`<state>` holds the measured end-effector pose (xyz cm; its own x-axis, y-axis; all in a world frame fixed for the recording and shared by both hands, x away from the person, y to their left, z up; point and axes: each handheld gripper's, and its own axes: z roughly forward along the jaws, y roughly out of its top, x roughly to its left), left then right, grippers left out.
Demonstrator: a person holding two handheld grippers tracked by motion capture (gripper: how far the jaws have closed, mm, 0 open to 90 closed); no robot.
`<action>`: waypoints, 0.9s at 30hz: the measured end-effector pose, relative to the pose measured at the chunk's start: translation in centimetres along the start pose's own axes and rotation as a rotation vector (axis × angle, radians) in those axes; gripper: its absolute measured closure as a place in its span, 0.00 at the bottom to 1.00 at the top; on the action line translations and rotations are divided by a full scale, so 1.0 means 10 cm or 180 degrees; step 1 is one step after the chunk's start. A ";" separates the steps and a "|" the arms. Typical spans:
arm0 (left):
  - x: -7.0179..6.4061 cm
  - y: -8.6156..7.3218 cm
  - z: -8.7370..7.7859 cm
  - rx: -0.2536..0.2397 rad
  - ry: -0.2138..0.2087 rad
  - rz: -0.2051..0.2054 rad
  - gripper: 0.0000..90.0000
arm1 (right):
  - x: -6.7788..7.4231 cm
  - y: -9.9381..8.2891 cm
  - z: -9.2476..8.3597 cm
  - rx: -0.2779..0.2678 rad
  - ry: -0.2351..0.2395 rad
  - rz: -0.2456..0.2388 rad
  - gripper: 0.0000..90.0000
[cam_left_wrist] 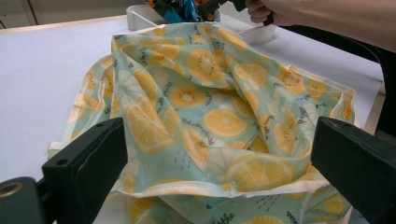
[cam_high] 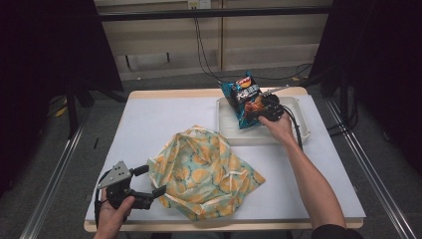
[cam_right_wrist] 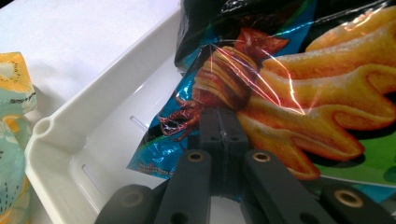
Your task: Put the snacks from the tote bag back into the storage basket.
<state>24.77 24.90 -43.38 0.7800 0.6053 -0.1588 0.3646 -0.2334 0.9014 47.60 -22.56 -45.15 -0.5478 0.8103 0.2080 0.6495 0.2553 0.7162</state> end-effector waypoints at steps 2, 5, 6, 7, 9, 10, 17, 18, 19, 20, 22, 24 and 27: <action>0.00 0.00 0.01 -0.0009 -0.0028 -0.0010 0.04 | 0.01 0.02 0.02 0.0028 0.0023 -0.0016 1.00; 0.00 0.01 0.01 -0.0005 -0.0024 -0.0019 0.04 | 0.05 0.03 0.03 0.0038 0.0073 -0.0068 1.00; 0.00 0.01 0.01 -0.0005 -0.0022 -0.0001 0.04 | 0.07 0.03 0.02 0.0096 0.0101 -0.0129 1.00; 0.00 0.01 0.01 0.0013 0.0009 -0.0003 0.04 | 0.07 0.03 0.02 0.0096 0.0101 -0.0129 1.00; 0.00 0.01 0.02 0.0003 -0.0027 -0.0014 0.04 | 0.08 0.03 -0.03 0.0141 0.0173 -0.0165 1.00; 0.00 0.00 0.02 0.0009 -0.0026 -0.0009 0.04 | 0.09 0.03 -0.05 0.0152 0.0177 -0.0190 1.00; -0.01 0.00 0.03 0.0031 0.0004 -0.0007 0.04 | 0.09 -0.03 0.04 0.0375 0.0197 -0.0231 1.00; -0.01 0.00 0.03 0.0038 0.0014 -0.0011 0.04 | 0.09 -0.02 0.06 0.0363 0.0221 -0.0211 1.00; -0.01 0.00 0.03 0.0030 0.0015 -0.0012 0.04 | 0.09 -0.02 0.09 0.0368 0.0226 -0.0198 1.00; -0.01 0.00 0.03 0.0021 -0.0001 -0.0020 0.04 | 0.09 -0.01 0.14 0.0357 0.0241 -0.0197 1.00; -0.01 0.00 0.03 0.0014 0.0004 -0.0025 0.04 | 0.10 -0.01 0.16 0.0370 0.0264 -0.0211 1.00; -0.01 0.00 0.03 0.0025 0.0007 -0.0028 0.04 | 0.13 0.02 0.19 0.0366 0.0251 -0.0222 1.00; -0.01 0.00 0.03 0.0016 -0.0006 -0.0021 0.04 | 0.18 0.08 0.25 0.0347 0.0234 -0.0240 1.00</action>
<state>24.88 24.64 -43.47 0.7786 0.6053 -0.1656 0.3724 -0.2332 0.8983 48.44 -19.65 -45.87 -0.6317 0.7469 0.2076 0.6563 0.3728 0.6559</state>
